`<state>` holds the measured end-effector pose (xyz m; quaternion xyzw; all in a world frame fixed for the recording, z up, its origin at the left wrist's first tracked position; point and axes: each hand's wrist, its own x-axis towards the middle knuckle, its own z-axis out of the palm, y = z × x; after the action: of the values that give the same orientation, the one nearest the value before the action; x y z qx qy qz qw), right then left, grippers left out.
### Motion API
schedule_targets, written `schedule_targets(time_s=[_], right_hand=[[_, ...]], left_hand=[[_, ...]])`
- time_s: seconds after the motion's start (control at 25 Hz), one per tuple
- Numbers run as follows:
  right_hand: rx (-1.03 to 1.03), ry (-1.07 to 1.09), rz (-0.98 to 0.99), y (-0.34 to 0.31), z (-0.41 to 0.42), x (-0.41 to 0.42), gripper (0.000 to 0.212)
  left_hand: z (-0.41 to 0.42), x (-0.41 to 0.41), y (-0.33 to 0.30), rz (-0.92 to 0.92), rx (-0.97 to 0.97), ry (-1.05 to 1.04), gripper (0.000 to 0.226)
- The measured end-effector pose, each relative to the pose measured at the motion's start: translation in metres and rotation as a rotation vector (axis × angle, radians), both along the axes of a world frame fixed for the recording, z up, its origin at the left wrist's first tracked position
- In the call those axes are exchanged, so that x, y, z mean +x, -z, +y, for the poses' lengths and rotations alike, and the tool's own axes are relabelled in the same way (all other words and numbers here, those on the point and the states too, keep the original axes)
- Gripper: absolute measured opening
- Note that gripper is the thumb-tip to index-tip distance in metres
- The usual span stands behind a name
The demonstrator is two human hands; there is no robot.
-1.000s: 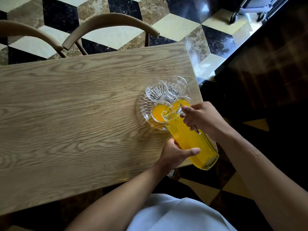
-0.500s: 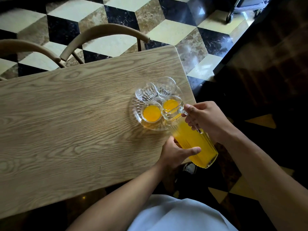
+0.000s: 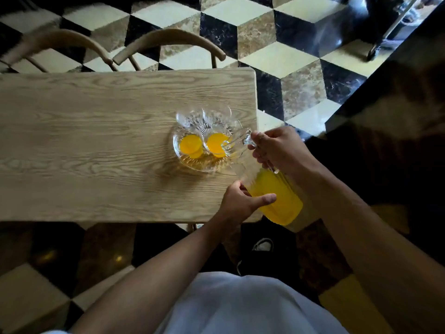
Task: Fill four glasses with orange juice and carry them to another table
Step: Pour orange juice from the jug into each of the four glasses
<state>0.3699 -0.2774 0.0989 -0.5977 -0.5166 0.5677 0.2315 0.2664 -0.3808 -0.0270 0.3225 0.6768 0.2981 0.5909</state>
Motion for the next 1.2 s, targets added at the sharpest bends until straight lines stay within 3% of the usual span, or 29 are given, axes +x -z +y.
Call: schedule_targets(time_s=[0.16,0.28,0.56,0.92,1.2], right_hand=[[0.015,-0.058,-0.03,-0.004,0.012,0.014,0.042],[0.016,-0.08,-0.043,-0.008,0.026,0.017,0.041],[0.0,-0.076,-0.087,-0.005,0.068,0.011,0.041],[-0.039,-0.216,-0.112,0.014,0.125,0.002,0.039],[-0.038,-0.402,-0.104,0.015,0.171,-0.014,0.039]], left_hand=[[0.001,0.021,-0.004,0.012,-0.005,-0.063,0.066],[0.016,0.026,-0.005,0.005,-0.014,-0.06,0.079],[0.056,0.027,0.004,-0.063,-0.041,-0.056,0.068],[0.098,0.038,0.009,-0.052,-0.076,-0.224,0.089],[0.132,0.052,0.013,-0.029,-0.094,-0.405,0.088]])
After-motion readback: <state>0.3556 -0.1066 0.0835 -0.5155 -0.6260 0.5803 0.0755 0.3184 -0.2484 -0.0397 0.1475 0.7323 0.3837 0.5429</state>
